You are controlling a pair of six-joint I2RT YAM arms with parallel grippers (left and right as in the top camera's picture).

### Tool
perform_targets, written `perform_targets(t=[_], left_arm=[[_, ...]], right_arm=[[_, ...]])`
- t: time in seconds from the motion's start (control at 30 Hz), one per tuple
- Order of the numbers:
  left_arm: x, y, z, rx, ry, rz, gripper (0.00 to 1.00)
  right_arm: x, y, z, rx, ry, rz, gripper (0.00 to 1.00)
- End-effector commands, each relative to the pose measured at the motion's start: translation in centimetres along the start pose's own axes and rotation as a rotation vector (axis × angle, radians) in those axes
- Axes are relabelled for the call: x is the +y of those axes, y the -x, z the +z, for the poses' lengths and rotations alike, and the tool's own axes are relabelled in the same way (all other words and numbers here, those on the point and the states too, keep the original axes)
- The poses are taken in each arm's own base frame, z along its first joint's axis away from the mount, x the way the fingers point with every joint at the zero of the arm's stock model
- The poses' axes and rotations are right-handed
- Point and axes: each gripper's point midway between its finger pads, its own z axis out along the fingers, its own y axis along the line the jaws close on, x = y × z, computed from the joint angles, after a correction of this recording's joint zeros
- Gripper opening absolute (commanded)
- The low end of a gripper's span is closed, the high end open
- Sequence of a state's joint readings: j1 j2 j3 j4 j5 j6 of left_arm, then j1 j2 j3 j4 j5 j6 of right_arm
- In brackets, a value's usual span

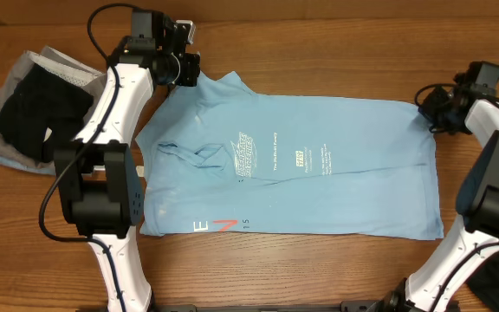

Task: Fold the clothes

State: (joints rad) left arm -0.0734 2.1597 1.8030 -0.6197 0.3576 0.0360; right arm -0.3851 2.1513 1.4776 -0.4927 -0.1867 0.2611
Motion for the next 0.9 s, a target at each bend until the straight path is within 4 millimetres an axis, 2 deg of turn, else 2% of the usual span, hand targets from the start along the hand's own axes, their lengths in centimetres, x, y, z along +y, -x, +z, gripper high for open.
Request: perform_targets(t=[0.0,0.07,0.23,0.37,0.5,0.63,0.87], left_arm=[[-0.7,2.2,-4.3,-0.066,0.059,0.062,0.04],[-0.6,2.0,-5.9,-0.052,0.104,0.061,0.04],[-0.4,-0.4,-7.2,0.043,0.141,0.048,0.04],[0.6,-3.3,-7.8,0.161,0.203,0.019,0.04],[1.4,-5.9,-8.6,0.271,0.246,-0.007,0.04],[1.6,-7.8,-9.3,0.348,0.244,-0.039,0.04],[2.2,-11.2,-11.2,0.487,0.245,-0.103,0.04]], right_arm=[[2.2,2.3,-5.4,-0.078,0.078,-0.01,0.04],[2.5,2.3,-7.6,-0.085,0.078,-0.009,0.04],[2.2,1.0,-10.1,-0.041,0.058,0.012,0.04],[0.4,-0.7,-10.8,0.035,0.016,0.112,0.04],[-2.6,-2.4,-11.5,0.116,-0.035,0.254,0.04],[-4.8,-3.4,-12.2,0.163,-0.062,0.32,0.04],[-5.9,-4.8,-12.9,0.221,-0.078,0.367,0.04]])
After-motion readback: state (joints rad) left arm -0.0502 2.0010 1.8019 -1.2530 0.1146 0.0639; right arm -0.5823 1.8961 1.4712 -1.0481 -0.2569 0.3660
